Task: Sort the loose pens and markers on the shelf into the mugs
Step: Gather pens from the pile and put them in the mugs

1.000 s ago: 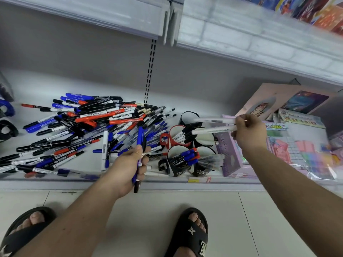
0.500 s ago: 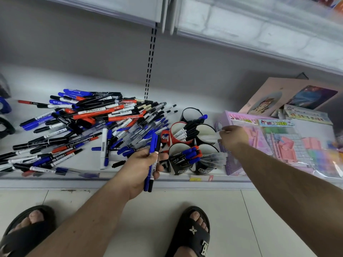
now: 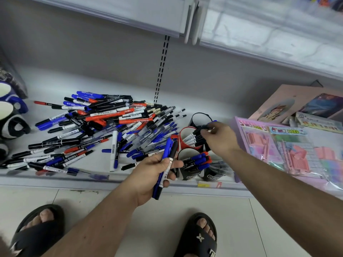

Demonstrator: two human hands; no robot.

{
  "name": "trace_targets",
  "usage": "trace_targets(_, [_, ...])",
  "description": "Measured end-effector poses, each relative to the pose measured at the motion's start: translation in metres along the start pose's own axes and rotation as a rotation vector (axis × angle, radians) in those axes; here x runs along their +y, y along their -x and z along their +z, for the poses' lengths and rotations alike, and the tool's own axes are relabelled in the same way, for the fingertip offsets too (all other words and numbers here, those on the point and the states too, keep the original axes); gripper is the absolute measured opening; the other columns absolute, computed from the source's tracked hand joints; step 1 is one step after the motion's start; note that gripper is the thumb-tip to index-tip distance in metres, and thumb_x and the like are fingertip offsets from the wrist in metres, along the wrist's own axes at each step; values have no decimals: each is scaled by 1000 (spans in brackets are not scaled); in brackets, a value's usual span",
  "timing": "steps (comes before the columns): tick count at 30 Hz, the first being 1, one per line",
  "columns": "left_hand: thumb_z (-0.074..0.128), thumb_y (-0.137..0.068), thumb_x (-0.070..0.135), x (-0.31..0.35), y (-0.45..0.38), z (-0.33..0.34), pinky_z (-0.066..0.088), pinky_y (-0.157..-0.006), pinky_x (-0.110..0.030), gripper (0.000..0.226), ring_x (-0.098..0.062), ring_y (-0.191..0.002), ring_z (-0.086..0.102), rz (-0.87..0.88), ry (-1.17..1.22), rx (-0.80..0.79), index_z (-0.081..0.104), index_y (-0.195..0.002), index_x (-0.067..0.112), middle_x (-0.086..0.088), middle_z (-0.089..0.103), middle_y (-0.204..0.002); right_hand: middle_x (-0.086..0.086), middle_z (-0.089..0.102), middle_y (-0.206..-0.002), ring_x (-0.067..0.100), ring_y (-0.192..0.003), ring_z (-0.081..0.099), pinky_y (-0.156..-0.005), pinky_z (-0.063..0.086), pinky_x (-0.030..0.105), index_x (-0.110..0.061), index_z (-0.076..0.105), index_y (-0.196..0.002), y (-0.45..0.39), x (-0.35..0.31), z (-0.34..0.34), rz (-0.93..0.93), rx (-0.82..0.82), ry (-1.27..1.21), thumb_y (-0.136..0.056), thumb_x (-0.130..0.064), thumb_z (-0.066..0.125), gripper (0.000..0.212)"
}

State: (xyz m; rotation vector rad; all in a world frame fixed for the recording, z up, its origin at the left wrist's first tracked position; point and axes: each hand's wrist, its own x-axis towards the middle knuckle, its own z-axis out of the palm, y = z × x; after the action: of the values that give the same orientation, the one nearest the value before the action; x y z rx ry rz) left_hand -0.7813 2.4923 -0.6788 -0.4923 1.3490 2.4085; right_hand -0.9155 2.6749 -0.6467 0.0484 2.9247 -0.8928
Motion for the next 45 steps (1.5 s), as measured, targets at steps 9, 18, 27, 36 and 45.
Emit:
trace_targets(9, [49,-101,14,1,5,-2,47,-49,-22,22,-19,-73,71,-15,-26,-20,66,-116,13,-6,75,-105,-3,67,-75,9,-60,58,-56,46,22,-23,68,-87,61,-40,21,-76,-407,-442,-94,-11,63,15])
trace_targets(18, [45,-104,23,-1,-6,-25,36,-48,-25,26,-13,-57,52,-53,59,185,66,-118,17,-7,75,-97,9,70,-81,15,-60,62,-55,50,21,-14,70,-108,1,-5,-22,257,292,-675,-92,-6,56,24])
trace_targets(27, [47,-99,-1,0,0,-19,43,-61,-31,29,-18,-68,57,-36,54,133,66,-118,10,-10,74,-93,8,72,-103,23,-80,59,-71,49,28,-23,70,-118,-24,12,19,-129,-12,415,-97,-15,50,31])
trace_targets(36, [58,-94,-2,-1,5,-29,48,-58,-28,36,-15,-71,65,24,-143,119,71,-103,29,-5,74,-94,7,72,-95,25,-79,65,-67,54,31,-22,67,-118,-12,1,29,-204,-55,417,-97,-17,49,28])
trace_targets(45, [67,-88,-1,-21,-2,-20,46,-59,-13,34,2,-66,60,162,-501,62,72,-115,20,0,74,-100,-8,60,-49,5,-43,53,-41,37,14,-20,75,-85,63,-41,28,-118,-492,-25,-93,-24,66,13])
